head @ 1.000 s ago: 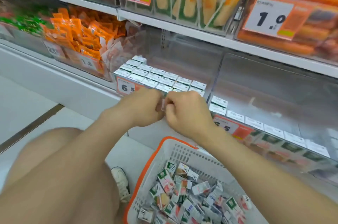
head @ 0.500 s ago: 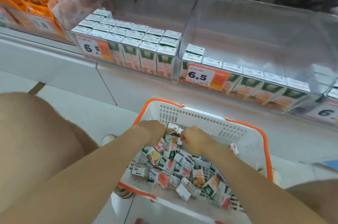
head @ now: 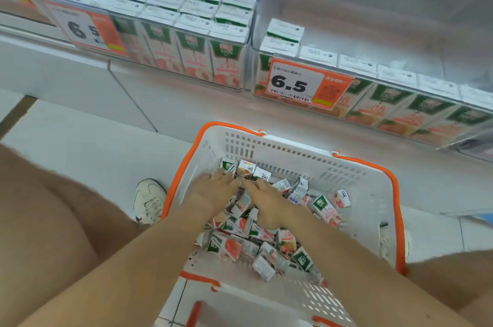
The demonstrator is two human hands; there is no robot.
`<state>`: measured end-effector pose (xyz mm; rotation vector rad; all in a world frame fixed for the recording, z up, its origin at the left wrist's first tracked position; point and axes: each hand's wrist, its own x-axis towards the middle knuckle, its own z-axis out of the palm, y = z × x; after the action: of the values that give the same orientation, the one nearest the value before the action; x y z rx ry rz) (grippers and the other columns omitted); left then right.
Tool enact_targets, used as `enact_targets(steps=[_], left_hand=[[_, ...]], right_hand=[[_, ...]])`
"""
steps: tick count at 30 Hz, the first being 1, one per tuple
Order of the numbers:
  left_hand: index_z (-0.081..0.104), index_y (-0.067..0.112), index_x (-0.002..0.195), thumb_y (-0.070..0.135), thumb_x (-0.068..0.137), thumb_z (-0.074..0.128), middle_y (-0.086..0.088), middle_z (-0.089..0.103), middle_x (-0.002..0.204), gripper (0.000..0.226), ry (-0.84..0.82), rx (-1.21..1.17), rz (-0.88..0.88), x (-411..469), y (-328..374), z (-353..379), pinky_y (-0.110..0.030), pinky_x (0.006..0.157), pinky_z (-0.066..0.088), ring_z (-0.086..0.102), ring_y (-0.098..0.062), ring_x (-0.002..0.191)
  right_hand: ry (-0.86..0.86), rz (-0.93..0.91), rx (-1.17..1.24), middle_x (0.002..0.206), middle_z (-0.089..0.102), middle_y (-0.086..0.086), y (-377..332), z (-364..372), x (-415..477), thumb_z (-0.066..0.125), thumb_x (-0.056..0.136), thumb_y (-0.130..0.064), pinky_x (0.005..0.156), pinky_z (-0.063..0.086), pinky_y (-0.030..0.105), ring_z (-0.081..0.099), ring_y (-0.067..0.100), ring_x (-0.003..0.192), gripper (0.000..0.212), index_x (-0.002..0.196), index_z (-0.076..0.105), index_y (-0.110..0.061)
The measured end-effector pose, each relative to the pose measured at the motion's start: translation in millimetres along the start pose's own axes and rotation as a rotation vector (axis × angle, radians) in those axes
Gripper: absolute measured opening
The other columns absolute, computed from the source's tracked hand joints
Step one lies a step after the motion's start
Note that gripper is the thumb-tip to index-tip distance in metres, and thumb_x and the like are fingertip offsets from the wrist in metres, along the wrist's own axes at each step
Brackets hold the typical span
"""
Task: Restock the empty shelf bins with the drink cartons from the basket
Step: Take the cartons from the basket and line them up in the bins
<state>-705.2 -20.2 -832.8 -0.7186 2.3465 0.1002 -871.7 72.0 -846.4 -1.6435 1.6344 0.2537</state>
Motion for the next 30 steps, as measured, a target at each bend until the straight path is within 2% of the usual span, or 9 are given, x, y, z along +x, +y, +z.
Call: enact_targets(steps=[2,4,7,11,17,20,24,26,30], left_hand=[[0.027,0.014,0.155,0.005,0.096,0.060,-0.009,0.039,0.161,0.068,0.024,-0.005,0.002,3.6,-2.8,-1.2,-0.047,0.118,0.036,0.029,-0.031,0.154],[0.032,0.012,0.151,-0.001,0.093,0.061,-0.011,0.044,0.154,0.066,0.032,-0.028,0.009,4.2,-2.9,-3.9,-0.045,0.112,0.042,0.040,-0.032,0.145],[0.041,0.011,0.150,-0.001,0.095,0.059,-0.012,0.042,0.152,0.059,0.031,0.027,0.014,1.4,-1.8,-8.2,-0.045,0.106,0.045,0.039,-0.033,0.141],[0.048,0.015,0.146,0.006,0.101,0.056,-0.009,0.045,0.151,0.047,0.094,0.131,0.028,-0.1,-2.7,-12.0,-0.042,0.104,0.044,0.041,-0.031,0.141],[0.040,0.021,0.147,0.001,0.096,0.062,-0.009,0.066,0.132,0.059,0.029,-0.019,0.077,-9.3,-14.4,-16.1,-0.046,0.098,0.052,0.061,-0.032,0.120],[0.034,0.030,0.154,0.014,0.101,0.067,-0.009,0.055,0.139,0.065,0.005,-0.337,0.079,-22.0,-17.8,-27.7,-0.044,0.097,0.053,0.061,-0.033,0.119],[0.049,0.033,0.138,0.023,0.102,0.069,-0.006,0.044,0.146,0.043,-0.019,-0.627,0.069,-37.5,-29.8,-61.9,-0.046,0.098,0.055,0.061,-0.031,0.113],[0.055,0.033,0.133,0.023,0.098,0.073,-0.004,0.045,0.152,0.040,0.029,-0.694,0.087,-49.9,-35.6,-83.7,-0.046,0.102,0.054,0.064,-0.032,0.120],[0.057,0.025,0.134,0.028,0.095,0.077,0.002,0.055,0.126,0.043,0.228,-0.734,0.089,-85.9,-41.8,-131.5,-0.033,0.091,0.048,0.057,-0.023,0.112]], right_hand=[[0.021,0.019,0.015,0.129,0.031,0.009,2.4,8.3,1.3,0.064,0.088,0.004,0.077,0.050,0.043,0.053,0.032,0.103,0.097,0.164,0.010,-0.023],[0.080,0.027,0.016,0.124,0.031,0.008,3.2,14.9,1.5,0.061,0.091,0.004,0.071,0.055,0.048,0.054,0.027,0.082,0.072,0.152,0.030,-0.018],[0.220,0.028,-0.026,0.126,0.036,0.011,-1.5,22.0,-0.1,0.065,0.089,0.001,0.084,0.054,0.048,0.048,0.027,0.097,0.045,0.125,0.045,-0.015],[0.196,-0.017,-0.056,0.127,0.053,0.008,-4.0,17.0,-4.9,0.070,0.097,-0.020,0.095,0.049,0.047,0.049,0.031,0.116,0.039,0.126,0.045,-0.017],[0.270,0.150,0.223,0.090,0.067,0.008,11.6,-16.8,-31.2,0.057,0.102,-0.051,0.071,0.048,0.033,0.060,0.023,0.084,0.050,0.130,0.056,-0.009],[0.355,0.212,0.439,0.078,0.073,0.008,18.1,-33.3,-49.2,0.066,0.098,-0.049,0.073,0.056,0.035,0.068,0.024,0.073,0.041,0.103,0.075,-0.010],[0.525,0.282,0.715,0.067,0.076,0.005,11.9,-52.5,-79.0,0.070,0.097,-0.045,0.080,0.058,0.032,0.073,0.014,0.068,0.044,0.068,0.080,-0.015],[0.617,0.302,0.875,0.068,0.076,0.004,0.1,-62.5,-95.2,0.070,0.098,-0.040,0.086,0.059,0.037,0.076,0.013,0.082,0.044,0.065,0.080,-0.013],[0.697,0.218,1.275,0.088,0.079,0.006,-40.7,-89.9,-130.0,0.068,0.099,-0.019,0.060,0.055,0.034,0.075,0.037,0.078,0.031,0.073,0.080,-0.006]])
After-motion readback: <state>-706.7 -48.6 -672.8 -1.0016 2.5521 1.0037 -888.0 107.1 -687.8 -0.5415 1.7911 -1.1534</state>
